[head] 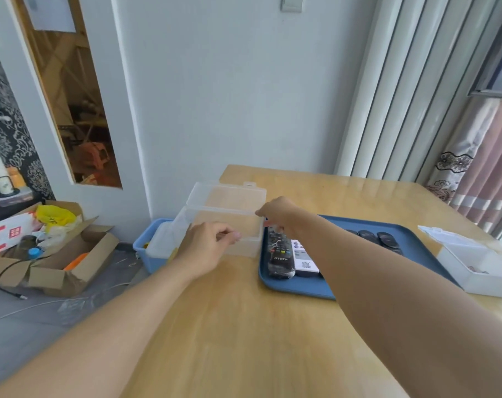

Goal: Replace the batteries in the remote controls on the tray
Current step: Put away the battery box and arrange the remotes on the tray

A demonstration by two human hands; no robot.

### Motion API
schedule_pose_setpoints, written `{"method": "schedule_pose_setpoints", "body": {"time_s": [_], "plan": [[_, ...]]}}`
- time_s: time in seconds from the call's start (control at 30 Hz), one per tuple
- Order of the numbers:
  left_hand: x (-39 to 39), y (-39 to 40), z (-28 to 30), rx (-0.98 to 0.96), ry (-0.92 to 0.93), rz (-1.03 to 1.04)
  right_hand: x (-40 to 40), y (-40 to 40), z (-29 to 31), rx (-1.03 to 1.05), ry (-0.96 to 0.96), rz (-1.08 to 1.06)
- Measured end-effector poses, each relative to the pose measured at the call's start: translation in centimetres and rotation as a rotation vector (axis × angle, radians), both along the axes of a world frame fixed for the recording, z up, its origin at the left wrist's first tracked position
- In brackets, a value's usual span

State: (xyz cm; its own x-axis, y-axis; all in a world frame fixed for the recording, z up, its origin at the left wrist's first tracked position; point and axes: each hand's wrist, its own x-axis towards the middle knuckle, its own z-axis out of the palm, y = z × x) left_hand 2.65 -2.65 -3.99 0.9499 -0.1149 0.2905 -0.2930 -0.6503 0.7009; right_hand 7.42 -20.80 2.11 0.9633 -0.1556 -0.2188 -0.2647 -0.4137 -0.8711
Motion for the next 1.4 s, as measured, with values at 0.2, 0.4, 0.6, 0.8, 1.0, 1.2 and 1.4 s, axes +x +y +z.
{"method": "schedule_pose_setpoints", "body": {"time_s": [0.2,0.4,0.6,0.8,1.0,1.2,1.4], "plan": [[-0.1,0.0,0.1,-0.011,-0.031,-0.014,-0.9,0.2,0.7,0.174,-0.169,0.065],[-0.6,0.0,-1.0,0.03,-0.266,-0.022,-1.8,0.0,1.2,0.153,-0.35,0.063],[-2.0,1.7,0.1,0.233,-0.807,-0.027,-3.2,-1.0,1.2,-0.203,-0.429,0.236],[0.2,4.9,2.8,0.33,-0.327,0.189,-4.1,-0.5,-1.1,-0.513,-0.373,0.446],[0.0,6.1,1.1,0.472,-0.078,0.136,-4.1,0.0,-1.9,-0.748,-0.386,0.498],[-0.7,5.2,0.2,0.489,-0.071,0.112,-5.0,1.4,-2.9,-1.092,-0.46,0.481],[0.0,3.7,1.6,0.628,-0.067,0.223,-5.9,0.8,-3.0,-1.047,-0.411,0.611]]}}
